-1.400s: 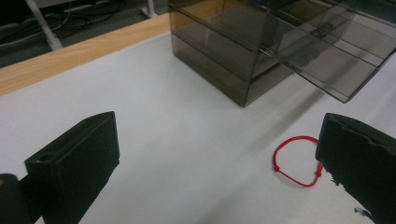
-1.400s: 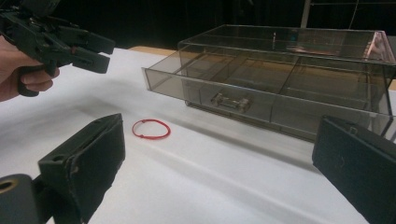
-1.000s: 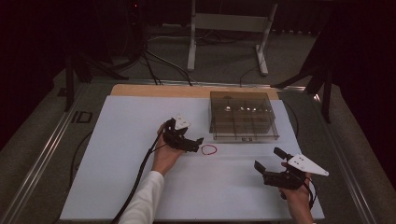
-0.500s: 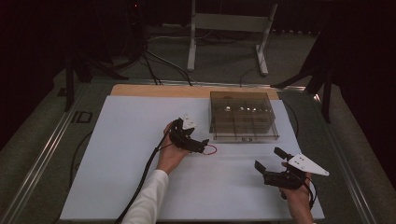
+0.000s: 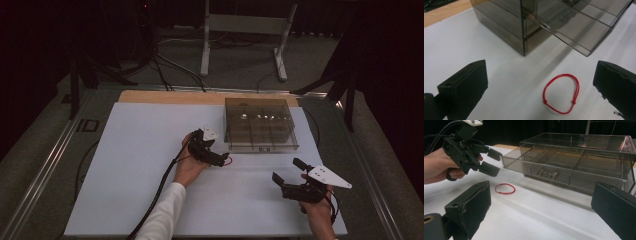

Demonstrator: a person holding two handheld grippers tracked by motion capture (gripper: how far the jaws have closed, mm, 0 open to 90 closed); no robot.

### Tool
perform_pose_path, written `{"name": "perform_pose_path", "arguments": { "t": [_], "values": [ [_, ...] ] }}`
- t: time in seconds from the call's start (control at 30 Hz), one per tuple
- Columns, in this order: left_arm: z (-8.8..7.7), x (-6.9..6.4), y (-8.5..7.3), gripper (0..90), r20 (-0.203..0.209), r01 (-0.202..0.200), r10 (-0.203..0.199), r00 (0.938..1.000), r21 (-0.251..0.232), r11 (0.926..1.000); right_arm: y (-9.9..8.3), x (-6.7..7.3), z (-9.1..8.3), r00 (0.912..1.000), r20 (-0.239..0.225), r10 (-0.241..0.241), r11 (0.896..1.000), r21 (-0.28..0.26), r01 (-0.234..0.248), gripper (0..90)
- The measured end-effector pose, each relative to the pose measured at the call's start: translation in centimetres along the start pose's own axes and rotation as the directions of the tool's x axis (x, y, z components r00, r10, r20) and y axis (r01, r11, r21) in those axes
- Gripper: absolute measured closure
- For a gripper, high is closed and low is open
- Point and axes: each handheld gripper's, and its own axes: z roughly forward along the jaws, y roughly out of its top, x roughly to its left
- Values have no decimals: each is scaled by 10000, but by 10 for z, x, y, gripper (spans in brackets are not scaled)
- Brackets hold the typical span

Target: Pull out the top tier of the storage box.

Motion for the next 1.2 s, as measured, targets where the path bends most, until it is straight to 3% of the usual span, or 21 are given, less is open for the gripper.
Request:
{"name": "perform_pose_path", "arguments": {
  "t": [0.67, 0.83, 1.0, 1.2],
  "values": [
    [13, -13, -2, 22, 599, -326, 283, 9978, 720, 9969, 0, 0, 0, 10000, 17, -1, 10000, -9, 1, 29],
    [15, -18, -2, 22, 773, -731, 644, 9949, 1159, 9906, 0, -1, 0, 10000, 32, 21, 10000, -25, -21, 29],
    [17, -20, -2, 24, 536, -790, 714, 9960, 1571, 9844, 0, -1, 0, 10000, 32, 21, 10000, -28, -21, 29],
    [19, -21, -2, 173, 297, -713, 670, 9973, 1825, 9806, 0, -1, 0, 10000, 55, 32, 10000, -11, -32, 29]
  ]
}}
